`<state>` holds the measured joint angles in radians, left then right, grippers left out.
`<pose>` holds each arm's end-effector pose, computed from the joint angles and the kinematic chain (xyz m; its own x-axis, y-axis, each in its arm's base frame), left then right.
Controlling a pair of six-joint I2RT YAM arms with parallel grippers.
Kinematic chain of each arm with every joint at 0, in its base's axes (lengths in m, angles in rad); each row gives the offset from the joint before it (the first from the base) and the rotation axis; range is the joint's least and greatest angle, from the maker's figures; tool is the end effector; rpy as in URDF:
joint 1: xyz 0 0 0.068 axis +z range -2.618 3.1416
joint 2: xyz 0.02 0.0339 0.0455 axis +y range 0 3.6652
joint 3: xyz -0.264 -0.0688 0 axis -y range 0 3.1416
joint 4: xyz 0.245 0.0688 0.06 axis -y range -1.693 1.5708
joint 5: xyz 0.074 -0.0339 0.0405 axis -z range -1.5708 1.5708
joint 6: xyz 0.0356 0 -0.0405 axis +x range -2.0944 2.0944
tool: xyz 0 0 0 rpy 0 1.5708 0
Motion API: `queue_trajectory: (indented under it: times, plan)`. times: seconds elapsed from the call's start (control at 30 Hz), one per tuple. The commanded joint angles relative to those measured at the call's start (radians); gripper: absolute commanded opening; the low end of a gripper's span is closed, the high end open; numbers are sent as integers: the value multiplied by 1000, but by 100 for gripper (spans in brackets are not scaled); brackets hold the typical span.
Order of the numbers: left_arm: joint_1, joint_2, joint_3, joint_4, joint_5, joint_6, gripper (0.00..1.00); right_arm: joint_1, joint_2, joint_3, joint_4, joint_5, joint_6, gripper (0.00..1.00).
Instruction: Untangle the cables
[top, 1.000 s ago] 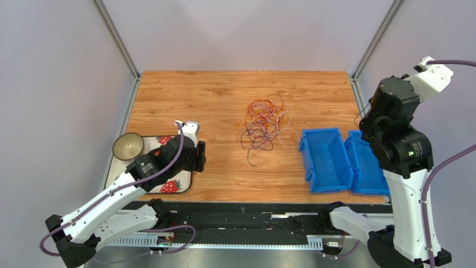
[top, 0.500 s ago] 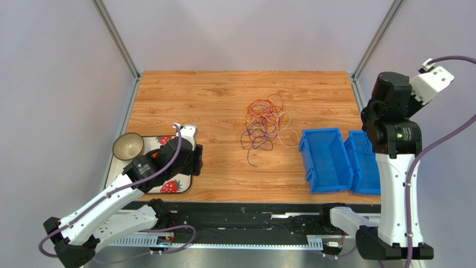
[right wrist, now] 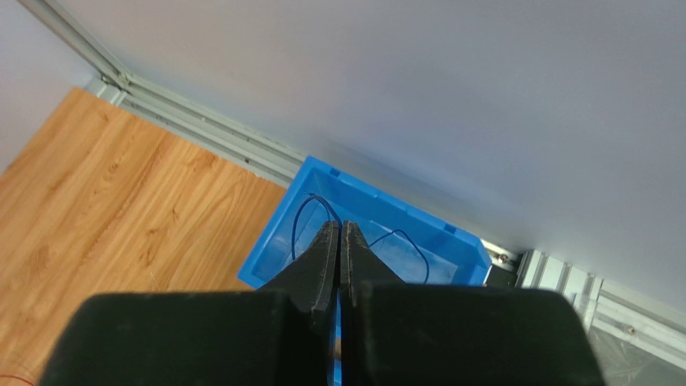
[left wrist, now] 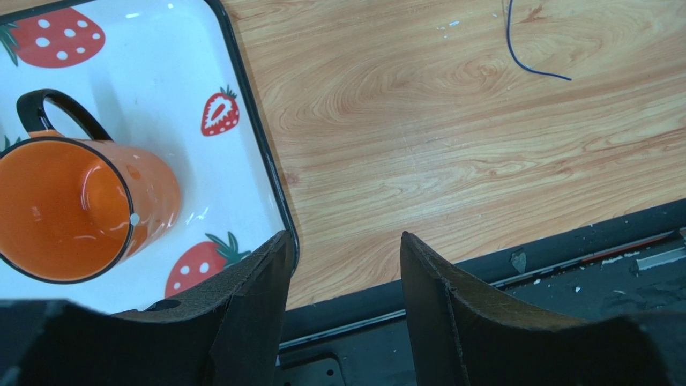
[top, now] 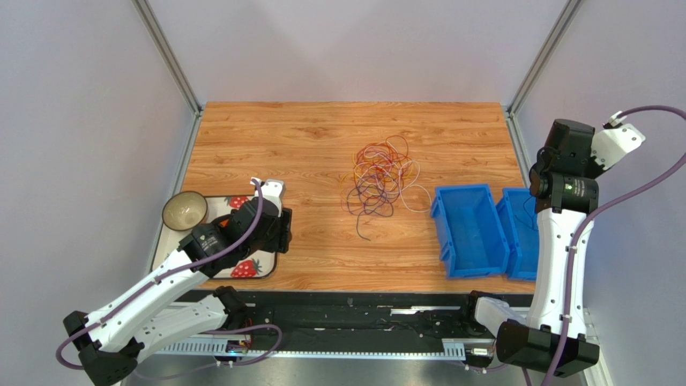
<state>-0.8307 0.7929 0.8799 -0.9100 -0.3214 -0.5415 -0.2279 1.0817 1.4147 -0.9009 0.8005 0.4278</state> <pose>0.1074 -0.1009 0.3036 -0.7101 0.0524 -0.7021 0.2214 0.9633 -0.1520 0.1805 -0.0681 0.4302 -0.1669 0.3353 -0.9272 0.8968 0.4424 -0.0015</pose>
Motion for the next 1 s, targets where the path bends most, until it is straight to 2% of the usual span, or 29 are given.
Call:
queue_trajectory:
  times: [0.0, 0.17, 0.47, 0.67, 0.83, 0.87, 0.93, 0.97]
  plan:
    - [-10, 31, 19, -15, -18, -21, 60, -40, -20, -86, 109, -128, 40, 0]
    - [-28, 57, 24, -23, -38, -28, 60, -123, 43, -108, 126, -273, 80, 0]
    - [-30, 31, 19, 5, -21, 2, 60, -152, 184, -117, 189, -302, 83, 0]
    - [-30, 35, 19, 5, -22, 3, 60, -171, 179, -218, 247, -356, 114, 0]
    - [-28, 37, 21, 8, -24, 8, 60, -183, 155, -227, 247, -365, 118, 0]
    - [-28, 40, 21, 7, -24, 8, 60, -185, 150, -230, 247, -363, 120, 1]
    - [-30, 42, 22, 7, -22, 8, 60, -185, 138, -234, 246, -376, 117, 11]
    - [-30, 40, 22, 8, -21, 8, 60, -185, 136, -232, 244, -383, 112, 26]
